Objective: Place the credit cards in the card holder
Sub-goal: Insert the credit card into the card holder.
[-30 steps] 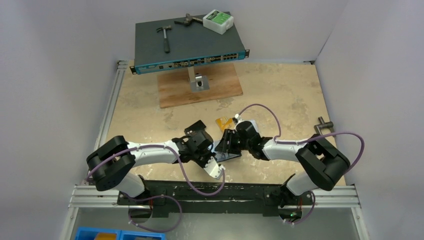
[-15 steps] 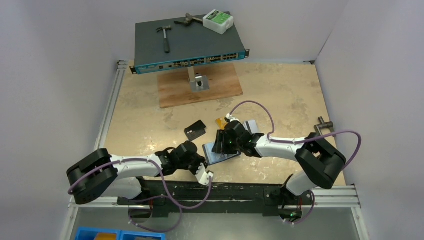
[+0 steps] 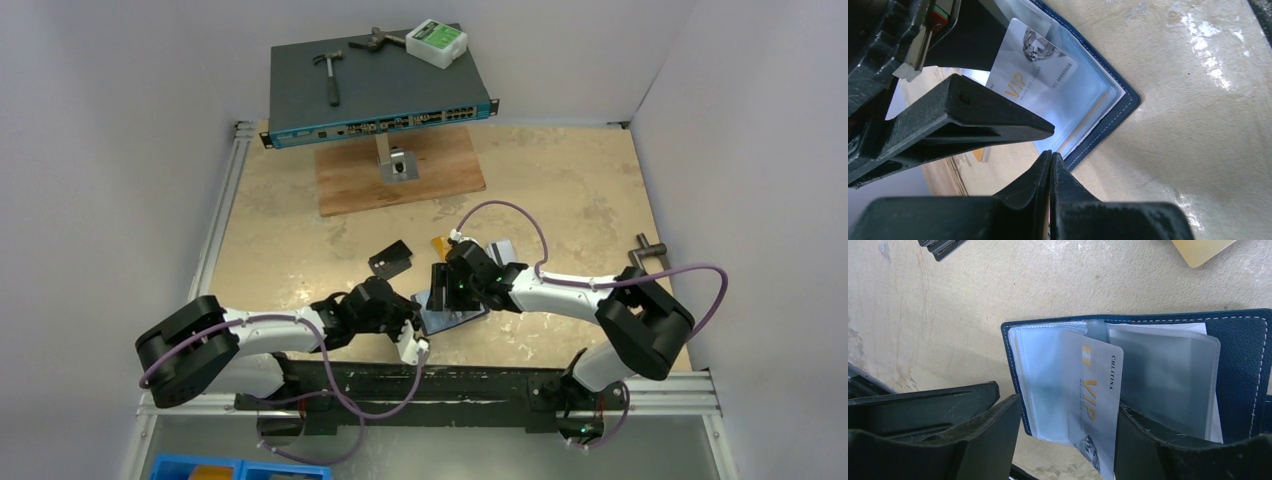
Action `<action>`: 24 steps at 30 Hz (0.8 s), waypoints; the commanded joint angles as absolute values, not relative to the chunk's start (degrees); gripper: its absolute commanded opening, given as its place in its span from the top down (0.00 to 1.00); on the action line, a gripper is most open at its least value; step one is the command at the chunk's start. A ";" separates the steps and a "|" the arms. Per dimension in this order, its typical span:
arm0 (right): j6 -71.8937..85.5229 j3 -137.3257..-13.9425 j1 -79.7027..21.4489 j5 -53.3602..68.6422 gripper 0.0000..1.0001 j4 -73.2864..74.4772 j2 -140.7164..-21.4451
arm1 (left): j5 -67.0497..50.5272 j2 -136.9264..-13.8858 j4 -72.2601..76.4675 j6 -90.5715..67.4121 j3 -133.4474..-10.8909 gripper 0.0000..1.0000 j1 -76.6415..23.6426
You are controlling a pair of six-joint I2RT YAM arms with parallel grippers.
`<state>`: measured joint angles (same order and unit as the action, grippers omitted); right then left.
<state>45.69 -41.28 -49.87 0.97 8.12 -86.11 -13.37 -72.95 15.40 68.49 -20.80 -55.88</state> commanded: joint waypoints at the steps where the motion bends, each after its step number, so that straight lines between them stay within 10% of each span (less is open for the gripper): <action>1: 45.63 -39.80 -50.13 1.03 0.39 10.25 -85.68 | -16.33 -74.67 18.76 68.59 -24.09 1.00 -55.24; 24: 46.77 -32.26 -47.23 8.09 0.33 1.15 -80.49 | -20.16 -86.35 15.62 85.53 -24.23 1.00 -55.29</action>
<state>46.68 -33.61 -48.56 6.35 -1.28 -81.32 -15.81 -84.66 18.63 80.93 -25.04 -54.72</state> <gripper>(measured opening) 0.666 0.003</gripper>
